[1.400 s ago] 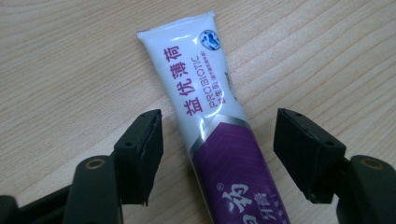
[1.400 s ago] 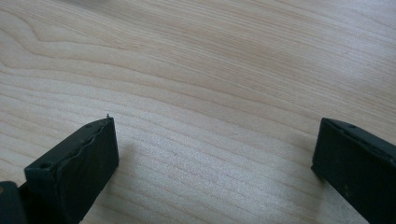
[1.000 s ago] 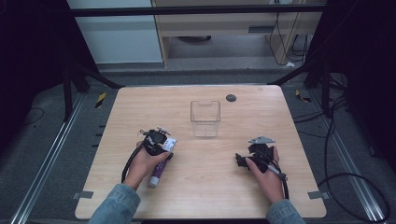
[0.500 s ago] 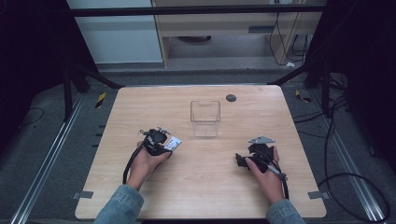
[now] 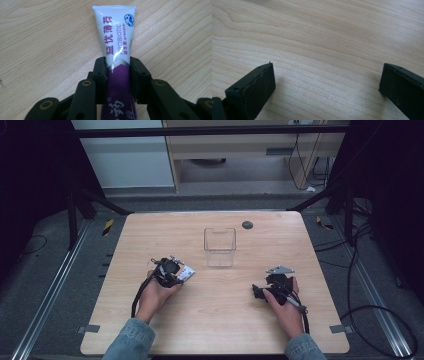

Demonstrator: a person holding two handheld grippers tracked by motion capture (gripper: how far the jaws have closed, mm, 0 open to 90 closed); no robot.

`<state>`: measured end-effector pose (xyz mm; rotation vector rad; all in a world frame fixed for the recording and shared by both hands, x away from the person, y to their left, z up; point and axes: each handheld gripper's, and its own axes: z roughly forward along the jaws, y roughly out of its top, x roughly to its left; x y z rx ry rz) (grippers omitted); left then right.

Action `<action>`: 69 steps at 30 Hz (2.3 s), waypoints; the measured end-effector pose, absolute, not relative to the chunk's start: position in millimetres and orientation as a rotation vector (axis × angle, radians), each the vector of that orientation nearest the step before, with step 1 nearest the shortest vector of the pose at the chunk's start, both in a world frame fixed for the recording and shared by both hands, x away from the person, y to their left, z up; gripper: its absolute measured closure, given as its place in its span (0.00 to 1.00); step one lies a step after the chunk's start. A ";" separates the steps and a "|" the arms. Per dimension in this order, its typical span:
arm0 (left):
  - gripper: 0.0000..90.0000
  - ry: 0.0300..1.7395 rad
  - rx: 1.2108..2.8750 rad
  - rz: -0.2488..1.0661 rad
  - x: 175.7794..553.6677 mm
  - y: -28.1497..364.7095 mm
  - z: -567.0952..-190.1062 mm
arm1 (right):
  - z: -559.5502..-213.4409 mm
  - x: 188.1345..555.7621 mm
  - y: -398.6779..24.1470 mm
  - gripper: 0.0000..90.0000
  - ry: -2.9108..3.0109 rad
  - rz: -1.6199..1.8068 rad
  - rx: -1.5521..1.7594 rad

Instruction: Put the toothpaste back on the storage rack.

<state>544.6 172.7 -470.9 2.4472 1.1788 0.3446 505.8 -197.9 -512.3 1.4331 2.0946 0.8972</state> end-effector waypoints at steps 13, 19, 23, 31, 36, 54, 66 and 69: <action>0.88 1.137 2.455 0.302 544.7 176.8 -464.8 | -512.3 505.8 -197.9 0.01 2.094 0.896 1.433; 0.88 1.104 2.417 0.318 536.7 176.5 -451.7 | -512.3 505.8 -197.9 0.01 2.094 0.896 1.433; 0.88 1.073 2.378 0.346 531.8 176.4 -437.3 | -512.3 505.8 -197.9 0.01 2.094 0.896 1.434; 0.88 1.060 2.278 0.405 524.4 183.9 -408.1 | -512.3 505.8 -197.9 0.01 2.094 0.896 1.434; 0.88 1.043 2.241 0.419 522.4 185.4 -397.3 | -512.3 505.8 -197.9 0.01 2.094 0.896 1.434; 0.88 1.014 2.204 0.440 523.8 178.5 -378.1 | -512.3 505.7 -197.8 0.01 2.094 0.897 1.434; 0.88 0.968 2.163 0.469 523.0 167.0 -350.3 | -512.2 505.8 -197.9 0.01 2.095 0.895 1.433; 0.88 0.952 2.166 0.479 524.3 157.0 -342.8 | -512.2 505.8 -197.9 0.01 2.094 0.896 1.434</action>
